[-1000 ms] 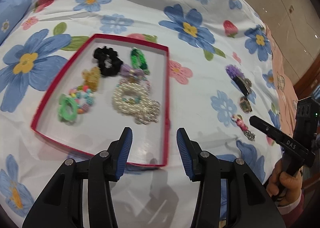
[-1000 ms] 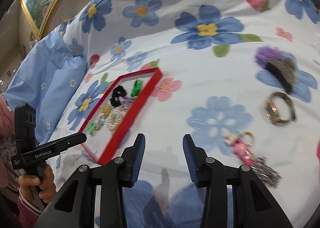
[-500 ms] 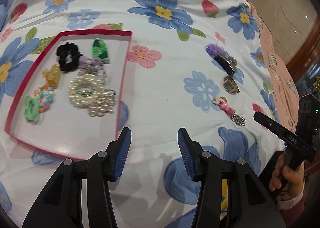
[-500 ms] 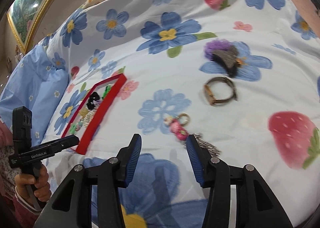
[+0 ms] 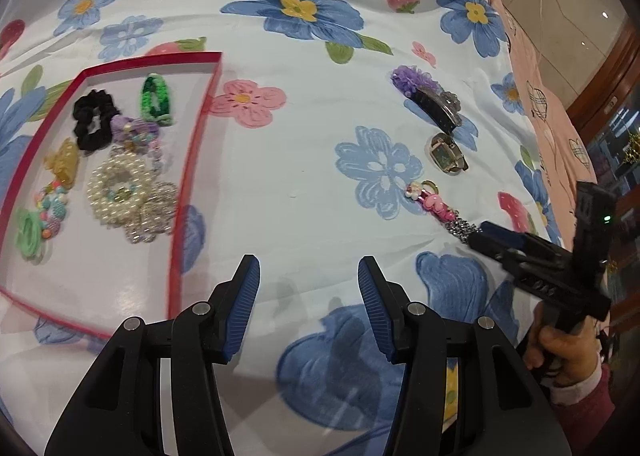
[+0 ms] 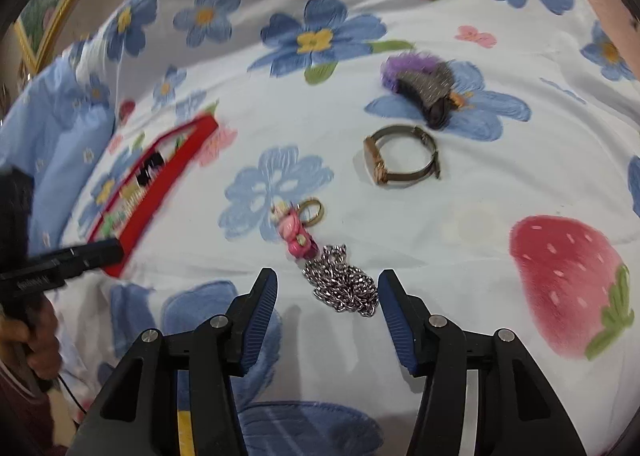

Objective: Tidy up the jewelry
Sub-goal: 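Grasp the silver chain with the right tool while the left tool grasps the pink keychain charm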

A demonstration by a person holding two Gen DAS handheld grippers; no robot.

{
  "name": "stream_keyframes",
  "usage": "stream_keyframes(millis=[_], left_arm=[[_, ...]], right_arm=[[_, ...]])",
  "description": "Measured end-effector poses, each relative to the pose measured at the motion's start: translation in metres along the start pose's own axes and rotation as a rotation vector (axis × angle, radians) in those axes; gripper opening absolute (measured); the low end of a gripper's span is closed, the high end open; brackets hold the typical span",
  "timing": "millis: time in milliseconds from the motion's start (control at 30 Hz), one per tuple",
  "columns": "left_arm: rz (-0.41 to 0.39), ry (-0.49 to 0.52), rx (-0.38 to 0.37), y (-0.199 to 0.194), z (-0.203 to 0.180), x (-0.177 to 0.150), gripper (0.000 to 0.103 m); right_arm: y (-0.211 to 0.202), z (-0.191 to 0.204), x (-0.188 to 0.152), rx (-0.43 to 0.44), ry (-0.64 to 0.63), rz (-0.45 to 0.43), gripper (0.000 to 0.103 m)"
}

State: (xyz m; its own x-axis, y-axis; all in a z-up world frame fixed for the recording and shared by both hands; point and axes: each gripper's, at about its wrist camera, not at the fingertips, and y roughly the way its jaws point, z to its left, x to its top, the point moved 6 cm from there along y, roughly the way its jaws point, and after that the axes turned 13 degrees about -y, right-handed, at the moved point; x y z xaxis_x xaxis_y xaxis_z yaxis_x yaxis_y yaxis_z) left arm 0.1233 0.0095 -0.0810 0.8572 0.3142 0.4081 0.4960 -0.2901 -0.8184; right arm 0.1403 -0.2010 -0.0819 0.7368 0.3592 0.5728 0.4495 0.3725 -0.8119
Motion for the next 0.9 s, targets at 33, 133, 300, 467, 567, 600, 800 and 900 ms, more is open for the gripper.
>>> stream_keyframes(millis=[33,133,300,467,567,600,800,900], left_arm=[[0.003,0.005,-0.001,0.002,-0.003,0.0,0.05],[0.018,0.023,-0.01,0.011,-0.017,0.003,0.051],[0.052,0.053,-0.043,0.03,-0.048,0.005,0.054],[0.101,0.093,-0.066,0.062,-0.085,0.003,0.055],[0.131,0.086,-0.061,0.085,-0.101,0.004,0.056],[0.137,0.082,-0.058,0.092,-0.105,0.004,0.058],[0.116,0.04,-0.053,0.108,-0.118,0.016,0.064],[0.109,0.044,-0.046,0.11,-0.119,0.018,0.064]], right_arm=[[0.004,0.0,-0.001,-0.004,-0.011,0.009,0.055],[0.015,-0.001,-0.004,-0.027,-0.037,0.028,0.046],[0.015,-0.012,-0.002,-0.036,-0.013,0.015,0.014],[-0.008,-0.028,0.002,-0.035,0.056,-0.052,0.01],[-0.026,-0.04,0.005,-0.03,0.099,-0.103,0.01],[-0.033,-0.044,0.006,-0.025,0.116,-0.119,0.01],[-0.053,-0.057,0.007,-0.006,0.162,-0.168,0.01],[-0.053,-0.057,0.005,0.011,0.174,-0.173,0.01]])
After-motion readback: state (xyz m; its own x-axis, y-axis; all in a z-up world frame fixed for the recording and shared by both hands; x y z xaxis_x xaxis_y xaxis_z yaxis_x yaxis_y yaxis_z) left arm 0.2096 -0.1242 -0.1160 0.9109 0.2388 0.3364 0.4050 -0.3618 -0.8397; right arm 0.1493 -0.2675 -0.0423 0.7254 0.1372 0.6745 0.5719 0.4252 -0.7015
